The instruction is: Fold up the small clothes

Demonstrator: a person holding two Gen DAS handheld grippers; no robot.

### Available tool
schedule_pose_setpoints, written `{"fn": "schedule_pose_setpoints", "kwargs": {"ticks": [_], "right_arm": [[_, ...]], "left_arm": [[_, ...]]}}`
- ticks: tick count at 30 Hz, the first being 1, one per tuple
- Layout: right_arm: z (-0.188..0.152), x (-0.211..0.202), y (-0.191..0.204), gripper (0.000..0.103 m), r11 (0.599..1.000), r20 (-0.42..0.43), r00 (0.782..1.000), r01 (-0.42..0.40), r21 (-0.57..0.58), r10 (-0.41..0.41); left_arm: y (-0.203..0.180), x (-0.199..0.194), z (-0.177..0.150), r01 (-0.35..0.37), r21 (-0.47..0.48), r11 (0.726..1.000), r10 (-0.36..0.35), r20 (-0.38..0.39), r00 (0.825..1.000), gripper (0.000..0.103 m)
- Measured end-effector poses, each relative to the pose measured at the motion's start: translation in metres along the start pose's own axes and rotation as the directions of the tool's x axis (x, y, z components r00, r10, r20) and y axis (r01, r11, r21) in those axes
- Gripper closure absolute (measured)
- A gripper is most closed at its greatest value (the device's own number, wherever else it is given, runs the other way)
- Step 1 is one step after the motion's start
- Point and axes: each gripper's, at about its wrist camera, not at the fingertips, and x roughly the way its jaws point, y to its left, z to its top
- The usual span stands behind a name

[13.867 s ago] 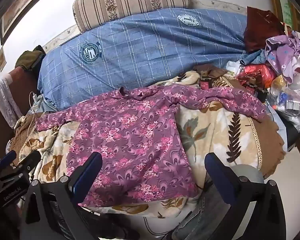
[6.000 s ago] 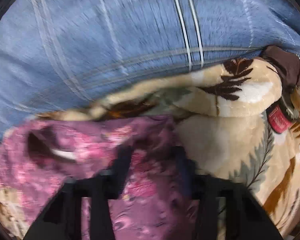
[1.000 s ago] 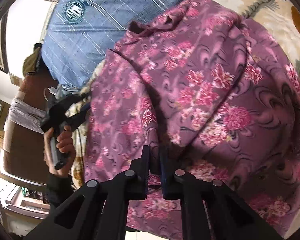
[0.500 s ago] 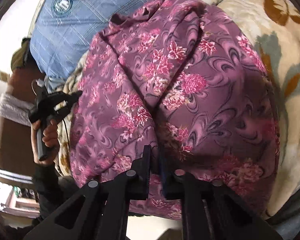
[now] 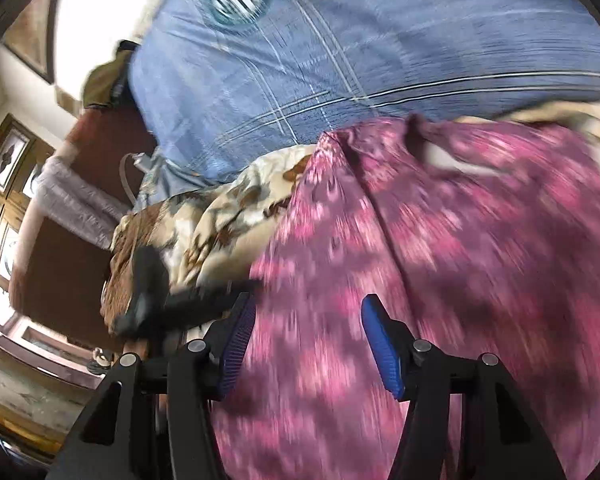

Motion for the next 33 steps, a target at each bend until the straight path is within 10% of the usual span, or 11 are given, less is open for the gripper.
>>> {"fn": "schedule_pose_setpoints", "kwargs": {"ticks": [8, 11, 12, 17, 21, 26, 30, 33], "right_arm": [[0.119, 0.107, -0.007, 0.046, 0.997, -0.063, 0.996, 0.069, 0.041, -0.066], [0.132, 0.135, -0.007, 0.074, 0.995, -0.104, 0.991, 0.093, 0.029, -0.089], [0.134, 0.142, -0.003, 0.099, 0.990, -0.108, 0.985, 0.139, 0.008, -0.137], [0.142, 0.121, 0.022, 0.099, 0.995, -0.021, 0.996, 0.091, -0.035, -0.091], [0.150, 0.119, 0.035, 0.100, 0.998, 0.044, 0.998, 0.055, -0.041, -0.053], [0.141, 0.163, 0.021, 0.092, 0.967, -0.110, 0.961, 0.253, -0.037, -0.255], [0.095, 0.093, 0.049, 0.045, 0.989, -0.013, 0.993, 0.116, -0.096, -0.118], [0.026, 0.018, 0.048, 0.040, 0.994, 0.038, 0.997, 0.073, -0.085, -0.070]], "left_arm": [[-0.003, 0.004, 0.004, -0.026, 0.021, 0.999, 0.026, 0.013, 1.000, 0.077], [-0.006, 0.001, 0.005, -0.040, 0.051, 0.998, 0.039, 0.022, 0.999, 0.096], [-0.006, -0.003, 0.004, -0.046, 0.060, 0.997, 0.044, 0.029, 0.999, 0.096], [-0.010, -0.044, 0.001, 0.017, 0.071, 0.997, -0.026, 0.137, 0.990, 0.099], [-0.017, -0.058, 0.001, -0.077, 0.129, 0.989, 0.044, 0.237, 0.971, 0.098], [0.002, -0.022, 0.010, -0.166, 0.055, 0.984, 0.160, 0.102, 0.982, 0.096], [0.006, -0.036, 0.013, -0.130, 0.023, 0.991, 0.125, 0.142, 0.982, 0.058], [0.003, -0.046, 0.010, -0.129, 0.031, 0.991, 0.122, 0.165, 0.979, 0.056]]}}
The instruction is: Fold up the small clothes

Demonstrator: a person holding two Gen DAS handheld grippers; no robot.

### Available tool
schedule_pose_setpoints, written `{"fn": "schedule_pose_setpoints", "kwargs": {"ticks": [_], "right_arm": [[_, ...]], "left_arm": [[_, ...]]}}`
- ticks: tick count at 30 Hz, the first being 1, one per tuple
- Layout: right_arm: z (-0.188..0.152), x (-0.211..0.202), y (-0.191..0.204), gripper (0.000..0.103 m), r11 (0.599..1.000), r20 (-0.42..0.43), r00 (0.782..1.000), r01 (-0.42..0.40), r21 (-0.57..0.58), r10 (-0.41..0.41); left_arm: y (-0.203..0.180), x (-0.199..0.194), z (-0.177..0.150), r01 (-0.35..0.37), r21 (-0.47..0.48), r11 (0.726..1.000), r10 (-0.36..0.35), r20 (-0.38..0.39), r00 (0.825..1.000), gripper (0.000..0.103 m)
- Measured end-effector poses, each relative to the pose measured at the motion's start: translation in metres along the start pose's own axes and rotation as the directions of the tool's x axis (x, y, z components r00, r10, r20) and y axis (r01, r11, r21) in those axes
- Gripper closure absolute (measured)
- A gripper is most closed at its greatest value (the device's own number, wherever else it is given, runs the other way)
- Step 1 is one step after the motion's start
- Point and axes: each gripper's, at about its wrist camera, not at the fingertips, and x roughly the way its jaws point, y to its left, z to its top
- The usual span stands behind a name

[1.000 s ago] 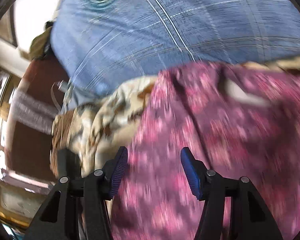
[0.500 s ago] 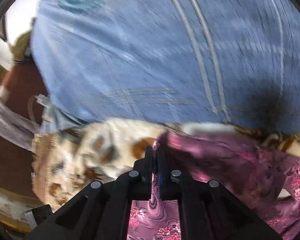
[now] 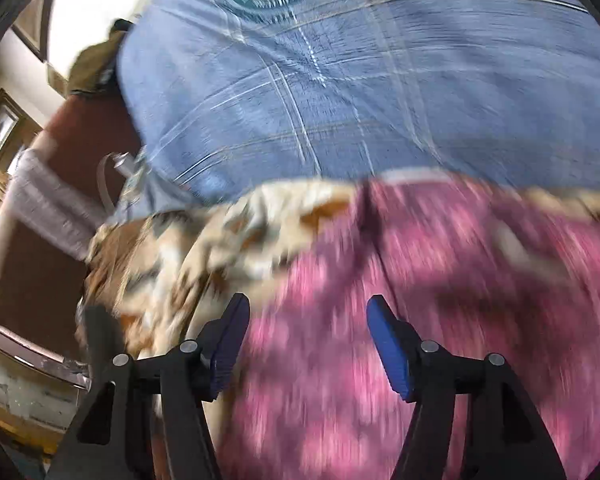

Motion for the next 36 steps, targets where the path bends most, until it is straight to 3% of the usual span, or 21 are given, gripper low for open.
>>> {"fn": "schedule_pose_setpoints", "kwargs": {"ticks": [2, 4, 6, 8, 10, 12, 13, 14, 16, 18, 21, 24, 27, 29, 30, 31, 33, 36], "right_arm": [[-0.040, -0.040, -0.012, 0.040, 0.999, 0.030, 1.000, 0.001, 0.045, -0.002], [-0.087, -0.078, -0.035, 0.040, 0.991, 0.047, 0.996, 0.064, 0.113, -0.070], [-0.126, -0.100, -0.052, 0.041, 0.975, 0.050, 0.987, 0.145, 0.168, -0.155], [-0.159, -0.111, -0.073, 0.043, 0.959, 0.049, 0.985, 0.148, 0.242, -0.164], [-0.182, -0.106, -0.091, 0.057, 0.944, 0.014, 0.985, 0.158, 0.288, -0.170], [-0.190, -0.096, -0.102, 0.068, 0.953, -0.013, 0.992, 0.123, 0.277, -0.124], [-0.194, -0.088, -0.101, 0.085, 0.957, -0.023, 0.992, 0.126, 0.260, -0.124], [-0.196, -0.087, -0.106, 0.095, 0.952, -0.040, 0.989, 0.148, 0.266, -0.142], [-0.197, -0.096, -0.103, 0.095, 0.959, -0.017, 0.998, 0.065, 0.275, -0.063], [-0.197, -0.120, -0.090, 0.095, 0.971, 0.041, 0.998, 0.030, 0.239, -0.041], [-0.207, -0.135, -0.093, 0.095, 0.968, 0.044, 0.998, 0.027, 0.251, -0.039], [-0.215, -0.109, -0.112, 0.089, 0.970, 0.005, 0.997, 0.076, 0.231, -0.079], [-0.221, -0.104, -0.129, 0.087, 0.953, -0.003, 1.000, 0.016, 0.304, -0.016], [-0.221, -0.133, -0.124, 0.074, 0.959, 0.087, 0.996, -0.038, 0.283, 0.014], [-0.225, -0.148, -0.123, 0.054, 0.961, 0.127, 0.992, -0.056, 0.272, 0.022], [-0.230, -0.157, -0.124, 0.046, 0.961, 0.151, 0.988, -0.071, 0.269, 0.031], [-0.240, -0.177, -0.133, 0.046, 0.958, 0.204, 0.978, -0.094, 0.272, 0.039], [-0.255, -0.193, -0.156, 0.046, 0.944, 0.228, 0.974, -0.058, 0.325, -0.018]], "left_arm": [[-0.002, -0.005, -0.002, 0.009, 0.006, 1.000, -0.009, 0.005, 1.000, 0.056], [-0.008, -0.009, -0.006, 0.001, 0.033, 0.999, -0.001, 0.021, 1.000, 0.056], [-0.016, -0.012, -0.010, -0.013, 0.069, 0.998, 0.010, 0.036, 0.999, 0.056], [-0.023, -0.019, -0.017, -0.021, 0.102, 0.995, 0.017, 0.037, 0.999, 0.056], [-0.030, -0.031, -0.028, -0.010, 0.142, 0.990, 0.002, 0.053, 0.999, 0.055], [-0.037, -0.043, -0.048, -0.005, 0.189, 0.982, -0.008, 0.068, 0.998, 0.053], [-0.038, -0.046, -0.059, 0.003, 0.195, 0.981, -0.015, 0.059, 0.998, 0.053], [-0.037, -0.051, -0.074, 0.030, 0.196, 0.980, -0.038, 0.040, 0.998, 0.053], [-0.031, -0.062, -0.106, 0.087, 0.188, 0.978, -0.093, 0.021, 0.995, 0.053], [-0.027, -0.074, -0.134, 0.100, 0.208, 0.973, -0.106, 0.018, 0.994, 0.053], [-0.020, -0.082, -0.168, 0.045, 0.226, 0.973, -0.053, 0.028, 0.998, 0.048], [-0.019, -0.067, -0.186, 0.027, 0.233, 0.972, -0.021, -0.027, 0.999, 0.048], [-0.020, -0.050, -0.205, -0.010, 0.250, 0.968, 0.032, -0.085, 0.996, 0.048], [-0.025, -0.051, -0.222, -0.031, 0.290, 0.957, 0.055, -0.077, 0.995, 0.048], [-0.028, -0.051, -0.228, -0.051, 0.309, 0.950, 0.074, -0.063, 0.995, 0.048], [-0.029, -0.049, -0.233, -0.076, 0.322, 0.944, 0.099, -0.055, 0.994, 0.048], [-0.029, -0.049, -0.242, -0.091, 0.315, 0.945, 0.115, -0.058, 0.992, 0.048], [-0.039, -0.063, -0.254, -0.072, 0.331, 0.941, 0.083, -0.018, 0.996, 0.048]]}}
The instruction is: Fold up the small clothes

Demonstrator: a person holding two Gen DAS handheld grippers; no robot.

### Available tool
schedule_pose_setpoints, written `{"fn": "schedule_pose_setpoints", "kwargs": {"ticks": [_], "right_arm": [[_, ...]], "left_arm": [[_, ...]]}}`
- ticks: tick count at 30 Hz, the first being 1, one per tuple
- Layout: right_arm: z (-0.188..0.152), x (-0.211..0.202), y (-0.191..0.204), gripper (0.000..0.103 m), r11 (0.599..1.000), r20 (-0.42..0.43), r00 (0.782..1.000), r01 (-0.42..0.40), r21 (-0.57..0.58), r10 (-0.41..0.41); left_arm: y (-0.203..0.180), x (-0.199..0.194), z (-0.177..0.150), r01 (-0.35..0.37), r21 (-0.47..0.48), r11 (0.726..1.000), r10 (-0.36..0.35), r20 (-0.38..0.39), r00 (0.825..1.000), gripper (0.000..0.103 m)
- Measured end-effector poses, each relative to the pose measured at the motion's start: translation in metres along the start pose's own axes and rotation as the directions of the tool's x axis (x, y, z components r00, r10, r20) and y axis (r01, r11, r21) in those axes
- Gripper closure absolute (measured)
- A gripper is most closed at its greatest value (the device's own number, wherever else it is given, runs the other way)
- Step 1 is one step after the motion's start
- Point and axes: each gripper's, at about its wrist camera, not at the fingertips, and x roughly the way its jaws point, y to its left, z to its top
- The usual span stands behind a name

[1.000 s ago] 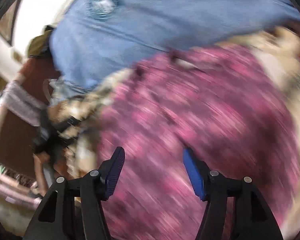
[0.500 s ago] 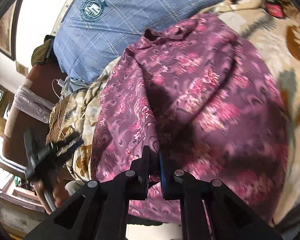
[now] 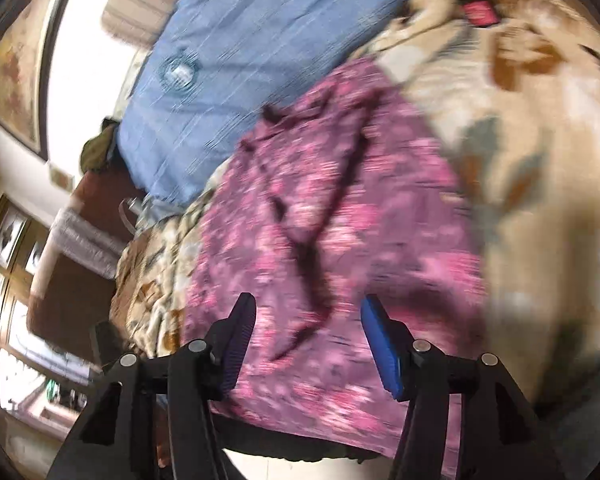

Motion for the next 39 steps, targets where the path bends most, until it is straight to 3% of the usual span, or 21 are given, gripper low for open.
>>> {"fn": "schedule_pose_setpoints", "kwargs": {"ticks": [5, 9, 12, 16, 20, 24, 26, 27, 28, 29, 32, 33, 34, 37, 38, 39], "right_arm": [[0.006, -0.012, -0.027, 0.046, 0.996, 0.039, 0.998, 0.050, 0.080, -0.054], [-0.001, -0.022, -0.035, 0.048, 0.989, 0.018, 0.994, 0.110, 0.096, -0.112], [-0.017, -0.031, -0.031, 0.050, 0.984, -0.018, 0.986, 0.164, 0.062, -0.163], [-0.043, -0.031, -0.029, 0.063, 0.965, -0.100, 0.961, 0.261, 0.033, -0.256], [-0.059, -0.029, -0.041, 0.063, 0.961, -0.125, 0.957, 0.270, 0.063, -0.261], [-0.068, -0.024, -0.043, 0.063, 0.966, -0.153, 0.958, 0.253, 0.059, -0.242], [-0.071, -0.016, -0.042, 0.076, 0.962, -0.164, 0.951, 0.270, 0.034, -0.261], [-0.072, -0.012, -0.040, 0.095, 0.960, -0.172, 0.947, 0.278, 0.022, -0.270], [-0.072, -0.009, -0.041, 0.100, 0.958, -0.189, 0.942, 0.285, 0.017, -0.276], [-0.073, -0.011, -0.040, 0.100, 0.960, -0.188, 0.945, 0.279, 0.026, -0.269], [-0.069, -0.026, -0.032, 0.101, 0.985, -0.167, 0.975, 0.160, 0.063, -0.148], [-0.065, -0.034, -0.028, 0.101, 0.991, -0.152, 0.983, 0.110, 0.070, -0.099], [-0.061, -0.040, -0.024, 0.101, 0.995, -0.134, 0.989, 0.071, 0.069, -0.062], [-0.045, -0.048, -0.017, 0.101, 0.997, -0.106, 0.994, -0.021, 0.068, 0.028], [-0.041, -0.047, -0.015, 0.101, 0.997, -0.108, 0.993, -0.043, 0.071, 0.051], [-0.039, -0.045, -0.013, 0.101, 0.996, -0.111, 0.992, -0.054, 0.071, 0.062]], "left_arm": [[-0.036, -0.020, -0.014, 0.004, 0.143, 0.990, -0.015, 0.073, 0.997, 0.048], [-0.053, -0.018, -0.017, 0.043, 0.188, 0.981, -0.054, 0.053, 0.997, 0.047], [-0.066, -0.013, -0.025, 0.122, 0.183, 0.976, -0.128, 0.021, 0.992, 0.044], [-0.089, -0.014, -0.041, 0.178, 0.215, 0.960, -0.181, -0.006, 0.983, 0.044], [-0.106, -0.034, -0.056, 0.161, 0.308, 0.938, -0.179, 0.030, 0.983, 0.043], [-0.106, -0.028, -0.065, 0.214, 0.283, 0.935, -0.210, -0.042, 0.977, 0.043], [-0.109, -0.020, -0.069, 0.214, 0.274, 0.937, -0.208, -0.053, 0.977, 0.043], [-0.112, -0.016, -0.072, 0.220, 0.270, 0.937, -0.210, -0.064, 0.976, 0.043], [-0.116, -0.011, -0.075, 0.231, 0.266, 0.936, -0.216, -0.085, 0.973, 0.043], [-0.121, -0.007, -0.080, 0.250, 0.267, 0.931, -0.228, -0.111, 0.967, 0.043], [-0.136, 0.003, -0.096, 0.325, 0.286, 0.901, -0.277, -0.197, 0.941, 0.043], [-0.142, 0.009, -0.102, 0.364, 0.291, 0.885, -0.300, -0.241, 0.923, 0.043], [-0.145, 0.015, -0.107, 0.400, 0.279, 0.873, -0.324, -0.281, 0.903, 0.043], [-0.149, 0.034, -0.116, 0.519, 0.155, 0.841, -0.426, -0.403, 0.810, 0.043], [-0.151, 0.036, -0.117, 0.523, 0.148, 0.839, -0.430, -0.409, 0.805, 0.043], [-0.155, 0.034, -0.118, 0.503, 0.182, 0.845, -0.405, -0.397, 0.824, 0.043]]}}
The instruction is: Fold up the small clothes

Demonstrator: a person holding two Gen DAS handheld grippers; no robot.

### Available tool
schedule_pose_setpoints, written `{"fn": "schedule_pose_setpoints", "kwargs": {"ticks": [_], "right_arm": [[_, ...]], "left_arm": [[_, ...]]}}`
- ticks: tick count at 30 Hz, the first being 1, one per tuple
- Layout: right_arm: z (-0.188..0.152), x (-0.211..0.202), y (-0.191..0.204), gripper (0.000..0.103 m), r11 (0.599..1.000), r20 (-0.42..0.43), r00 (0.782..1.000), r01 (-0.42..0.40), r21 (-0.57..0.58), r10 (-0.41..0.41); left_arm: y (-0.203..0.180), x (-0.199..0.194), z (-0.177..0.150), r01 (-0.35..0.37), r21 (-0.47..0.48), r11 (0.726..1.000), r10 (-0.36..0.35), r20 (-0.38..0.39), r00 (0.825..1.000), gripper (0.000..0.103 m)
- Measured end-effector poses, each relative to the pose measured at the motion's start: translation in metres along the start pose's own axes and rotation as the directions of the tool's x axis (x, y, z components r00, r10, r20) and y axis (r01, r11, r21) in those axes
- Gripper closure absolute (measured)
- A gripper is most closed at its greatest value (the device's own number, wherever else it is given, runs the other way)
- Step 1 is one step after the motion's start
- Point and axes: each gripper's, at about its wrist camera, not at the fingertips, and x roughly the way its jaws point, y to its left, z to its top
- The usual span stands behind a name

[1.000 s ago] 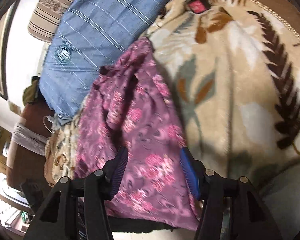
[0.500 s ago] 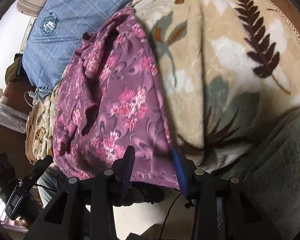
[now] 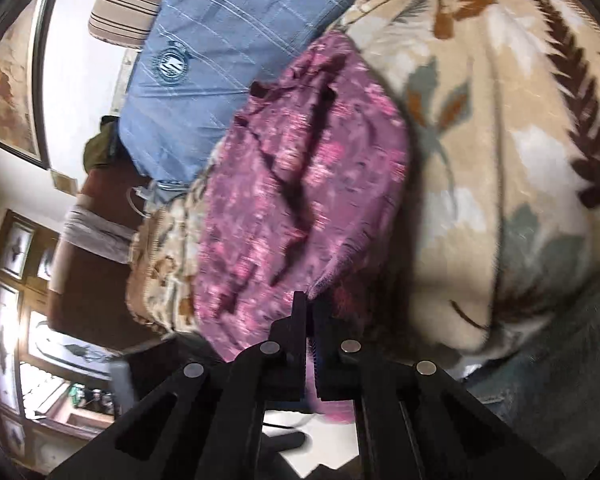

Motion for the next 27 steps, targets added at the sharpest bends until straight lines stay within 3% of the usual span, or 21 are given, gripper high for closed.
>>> {"fn": "schedule_pose_setpoints", "kwargs": {"ticks": [2, 4, 7, 13, 14, 16, 17, 18, 20, 21, 22, 24, 27], "right_arm": [[0.003, 0.005, 0.006, 0.101, 1.000, -0.017, 1.000, -0.009, -0.016, 0.009], [0.005, 0.011, 0.013, 0.101, 0.999, -0.033, 0.999, -0.019, -0.027, 0.018], [0.009, 0.016, 0.018, 0.101, 0.999, -0.044, 0.999, -0.016, -0.033, 0.014], [0.029, 0.036, 0.009, 0.101, 0.996, -0.086, 0.992, -0.087, 0.034, 0.089], [0.034, 0.041, 0.010, 0.101, 0.995, -0.096, 0.991, -0.093, 0.034, 0.096], [0.040, 0.051, 0.011, 0.100, 0.996, -0.111, 0.990, -0.091, 0.016, 0.092], [0.042, 0.055, 0.009, 0.098, 0.996, -0.113, 0.989, -0.092, 0.016, 0.093], [0.045, 0.058, 0.006, 0.095, 0.994, -0.109, 0.988, -0.106, 0.020, 0.108], [0.047, 0.059, 0.000, 0.093, 0.989, -0.093, 0.985, -0.145, 0.024, 0.147], [0.047, 0.057, -0.003, 0.086, 0.988, -0.086, 0.984, -0.150, 0.036, 0.153], [0.046, 0.053, -0.004, 0.073, 0.987, -0.076, 0.984, -0.159, 0.031, 0.161], [0.045, 0.048, -0.005, 0.058, 0.979, -0.052, 0.978, -0.202, 0.029, 0.203], [0.043, 0.049, 0.002, 0.058, 0.976, -0.051, 0.975, -0.217, -0.004, 0.216]], "left_arm": [[-0.014, -0.003, -0.001, -0.093, 0.078, 0.993, 0.091, 0.036, 0.995, 0.043], [-0.032, -0.007, -0.005, -0.195, 0.179, 0.964, 0.180, 0.095, 0.979, 0.041], [-0.055, 0.000, -0.006, -0.375, 0.318, 0.871, 0.332, 0.184, 0.925, 0.038], [-0.057, 0.036, 0.005, -0.463, 0.447, 0.765, 0.402, 0.230, 0.886, 0.038], [-0.055, 0.044, 0.005, -0.500, 0.461, 0.733, 0.435, 0.247, 0.866, 0.038], [-0.046, 0.053, 0.009, -0.563, 0.461, 0.686, 0.506, 0.253, 0.825, 0.070], [-0.041, 0.050, 0.011, -0.577, 0.441, 0.688, 0.520, 0.257, 0.815, 0.088], [-0.037, 0.042, 0.014, -0.561, 0.418, 0.714, 0.501, 0.255, 0.827, 0.094], [-0.023, 0.019, 0.022, -0.461, 0.338, 0.820, 0.409, 0.216, 0.887, 0.097], [-0.014, 0.006, 0.025, -0.421, 0.285, 0.861, 0.373, 0.208, 0.904, 0.097], [-0.005, -0.002, 0.026, -0.388, 0.249, 0.888, 0.345, 0.198, 0.917, 0.097], [0.017, -0.016, 0.030, -0.297, 0.153, 0.943, 0.270, 0.173, 0.947, 0.097], [0.040, -0.025, 0.035, -0.238, 0.041, 0.970, 0.228, 0.167, 0.959, 0.097]]}}
